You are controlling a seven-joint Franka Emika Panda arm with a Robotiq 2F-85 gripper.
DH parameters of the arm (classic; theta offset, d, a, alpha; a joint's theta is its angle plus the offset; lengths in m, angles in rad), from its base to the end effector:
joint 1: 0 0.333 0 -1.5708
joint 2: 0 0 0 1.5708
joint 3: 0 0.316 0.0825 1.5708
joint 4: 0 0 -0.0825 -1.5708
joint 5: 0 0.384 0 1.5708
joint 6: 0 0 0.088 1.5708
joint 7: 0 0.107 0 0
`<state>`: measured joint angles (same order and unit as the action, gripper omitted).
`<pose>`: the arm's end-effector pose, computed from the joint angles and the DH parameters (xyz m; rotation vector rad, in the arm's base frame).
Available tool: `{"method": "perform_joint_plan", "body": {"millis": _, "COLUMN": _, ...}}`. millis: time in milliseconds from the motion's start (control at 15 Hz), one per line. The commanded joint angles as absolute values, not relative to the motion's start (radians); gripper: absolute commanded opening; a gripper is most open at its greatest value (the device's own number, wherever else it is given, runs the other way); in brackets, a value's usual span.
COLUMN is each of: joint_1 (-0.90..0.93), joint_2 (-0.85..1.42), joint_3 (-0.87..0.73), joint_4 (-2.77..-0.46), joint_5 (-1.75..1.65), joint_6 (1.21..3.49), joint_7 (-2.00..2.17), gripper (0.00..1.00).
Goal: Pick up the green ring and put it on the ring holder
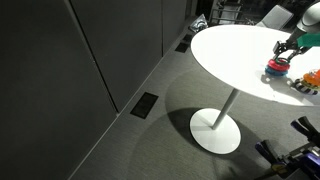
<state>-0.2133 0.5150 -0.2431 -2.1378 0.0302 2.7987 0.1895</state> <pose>0.5249 -0.2594 0.1827 2.8596 -0.9374 0.2209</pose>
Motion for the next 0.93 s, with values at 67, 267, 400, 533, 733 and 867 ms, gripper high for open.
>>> {"method": "perform_joint_plan", "body": {"millis": 67, "joint_1": -0.190, "joint_2": 0.459, "joint_3": -0.265, "joint_4": -2.143, "joint_5": 0.027, "joint_6": 2.767, "joint_7": 0.188, "gripper": 0.42}}
{"method": "perform_joint_plan", "body": {"millis": 267, "joint_1": -0.178, "joint_2": 0.416, "joint_3": -0.275, "joint_4": -2.154, "joint_5": 0.014, "joint_6": 2.740, "joint_7": 0.189, "gripper": 0.42}}
{"method": "perform_joint_plan", "body": {"millis": 400, "joint_1": -0.177, "joint_2": 0.379, "joint_3": -0.277, "joint_4": -2.168, "joint_5": 0.009, "joint_6": 2.717, "joint_7": 0.182, "gripper": 0.42}}
{"method": "perform_joint_plan", "body": {"millis": 533, "joint_1": -0.178, "joint_2": 0.335, "joint_3": -0.276, "joint_4": -2.181, "joint_5": 0.006, "joint_6": 2.677, "joint_7": 0.173, "gripper": 0.42}}
{"method": "perform_joint_plan", "body": {"millis": 733, "joint_1": -0.178, "joint_2": 0.261, "joint_3": -0.280, "joint_4": -2.209, "joint_5": -0.018, "joint_6": 2.607, "joint_7": 0.165, "gripper": 0.42}}
{"method": "perform_joint_plan", "body": {"millis": 867, "joint_1": -0.179, "joint_2": 0.210, "joint_3": -0.282, "joint_4": -2.233, "joint_5": -0.047, "joint_6": 2.573, "joint_7": 0.164, "gripper": 0.42}}
